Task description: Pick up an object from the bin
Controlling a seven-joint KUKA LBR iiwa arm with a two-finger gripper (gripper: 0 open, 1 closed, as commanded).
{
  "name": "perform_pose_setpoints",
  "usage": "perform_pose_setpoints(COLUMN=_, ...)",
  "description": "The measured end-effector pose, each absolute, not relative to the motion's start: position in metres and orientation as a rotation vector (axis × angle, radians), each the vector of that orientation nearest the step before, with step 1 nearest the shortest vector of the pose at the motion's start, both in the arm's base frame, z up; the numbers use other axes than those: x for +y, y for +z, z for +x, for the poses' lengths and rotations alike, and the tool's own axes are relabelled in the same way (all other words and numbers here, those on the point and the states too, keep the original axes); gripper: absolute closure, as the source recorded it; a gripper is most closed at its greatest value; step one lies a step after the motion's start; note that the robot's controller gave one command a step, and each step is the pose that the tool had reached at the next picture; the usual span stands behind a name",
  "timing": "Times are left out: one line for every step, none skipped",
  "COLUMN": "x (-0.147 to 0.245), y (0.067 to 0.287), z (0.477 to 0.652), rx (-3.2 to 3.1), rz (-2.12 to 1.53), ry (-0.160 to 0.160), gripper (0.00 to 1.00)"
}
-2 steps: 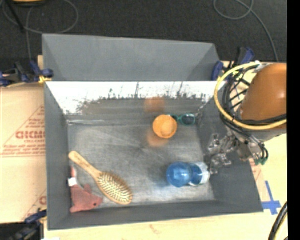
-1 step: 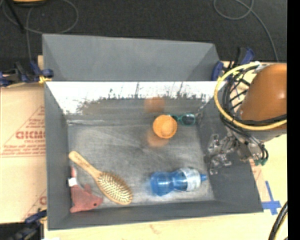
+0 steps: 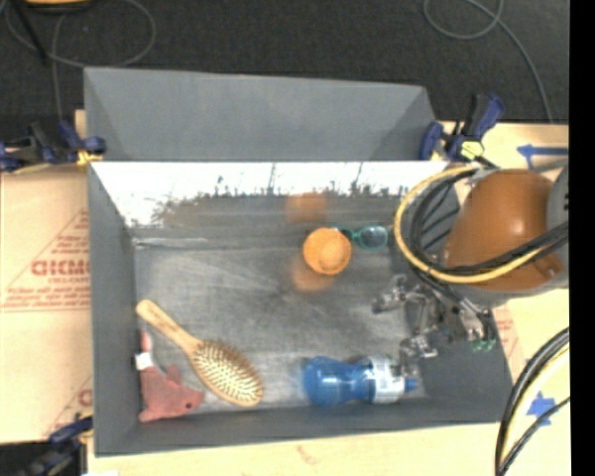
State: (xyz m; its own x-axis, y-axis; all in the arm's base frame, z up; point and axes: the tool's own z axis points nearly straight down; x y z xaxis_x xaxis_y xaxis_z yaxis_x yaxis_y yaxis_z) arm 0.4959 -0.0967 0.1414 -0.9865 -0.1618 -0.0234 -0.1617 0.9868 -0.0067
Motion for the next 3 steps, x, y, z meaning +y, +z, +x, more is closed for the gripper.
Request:
perform_pose_setpoints(x=-0.097, y=0.141, z=0.495, rx=3.111, rz=-0.255, ry=-0.007, gripper=0.0)
perform_pose_setpoints(x=-0.098, y=0.107, z=0.492, rx=3.071, rz=-0.578, ry=-0.016, gripper=0.0)
perform_pose_setpoints(x=-0.102, y=0.073, z=0.499, rx=3.056, rz=-0.681, ry=-0.005, gripper=1.0)
